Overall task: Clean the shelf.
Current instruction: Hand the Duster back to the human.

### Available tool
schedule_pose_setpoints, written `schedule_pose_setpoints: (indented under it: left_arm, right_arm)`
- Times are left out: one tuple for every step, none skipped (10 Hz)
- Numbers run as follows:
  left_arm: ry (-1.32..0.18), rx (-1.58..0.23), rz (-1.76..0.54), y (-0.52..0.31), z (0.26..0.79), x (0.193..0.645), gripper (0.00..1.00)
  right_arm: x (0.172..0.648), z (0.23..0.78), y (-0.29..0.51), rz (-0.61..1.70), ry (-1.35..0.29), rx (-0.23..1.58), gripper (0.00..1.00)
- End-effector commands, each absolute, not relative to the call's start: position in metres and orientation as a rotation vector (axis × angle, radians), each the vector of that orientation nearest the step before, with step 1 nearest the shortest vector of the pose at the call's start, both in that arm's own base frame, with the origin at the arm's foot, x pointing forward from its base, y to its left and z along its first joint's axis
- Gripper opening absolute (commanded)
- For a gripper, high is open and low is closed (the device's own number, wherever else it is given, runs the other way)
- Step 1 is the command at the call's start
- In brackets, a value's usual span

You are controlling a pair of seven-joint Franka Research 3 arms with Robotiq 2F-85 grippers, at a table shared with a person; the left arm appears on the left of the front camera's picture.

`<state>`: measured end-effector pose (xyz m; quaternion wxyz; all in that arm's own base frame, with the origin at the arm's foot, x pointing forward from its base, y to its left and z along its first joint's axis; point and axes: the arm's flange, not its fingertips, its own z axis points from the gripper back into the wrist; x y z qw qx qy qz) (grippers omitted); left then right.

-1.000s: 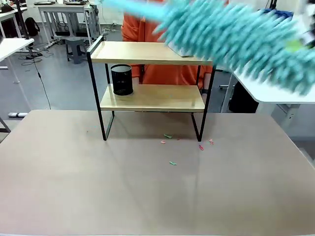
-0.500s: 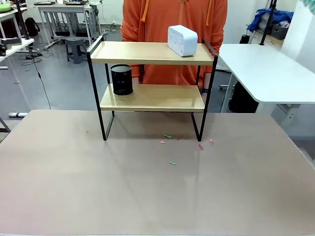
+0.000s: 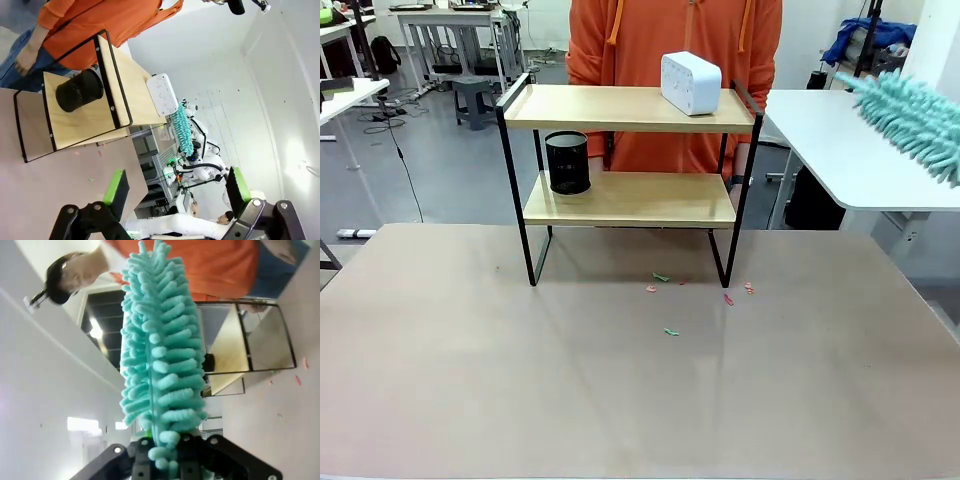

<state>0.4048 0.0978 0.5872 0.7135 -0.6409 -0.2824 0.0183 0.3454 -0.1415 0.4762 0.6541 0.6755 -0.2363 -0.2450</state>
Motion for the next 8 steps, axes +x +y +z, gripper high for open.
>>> schedule_pose_setpoints:
  left_arm:
    - [-0.625, -1.422, 0.029, 0.094, 0.590, 0.402, 1.00]
    - [-0.625, -1.422, 0.029, 0.094, 0.590, 0.402, 1.00]
    - [-0.625, -1.422, 0.029, 0.094, 0.590, 0.402, 1.00]
    - [-0.625, -1.422, 0.029, 0.094, 0.590, 0.402, 1.00]
    - [-0.625, -1.422, 0.029, 0.094, 0.590, 0.402, 1.00]
    - [-0.625, -1.422, 0.029, 0.094, 0.590, 0.402, 1.00]
    - [-0.625, -1.422, 0.029, 0.094, 0.590, 0.402, 1.00]
    - [-0.625, -1.422, 0.029, 0.094, 0.590, 0.402, 1.00]
  right_arm:
    - [0.362, 0.468, -0.144, -0.693, -0.452, 1.477, 0.00]
    - [0.365, 0.459, -0.139, -0.684, -0.423, 1.475, 0.00]
    - [0.367, 0.456, -0.132, -0.668, -0.393, 1.446, 0.00]
    - [0.358, 0.448, -0.141, -0.657, -0.467, 1.490, 0.00]
    - [0.358, 0.448, -0.141, -0.657, -0.467, 1.490, 0.00]
    - [0.358, 0.448, -0.141, -0.657, -0.467, 1.490, 0.00]
    - [0.358, 0.448, -0.141, -0.657, -0.467, 1.490, 0.00]
    - [0.358, 0.448, -0.141, -0.657, -0.467, 1.490, 0.00]
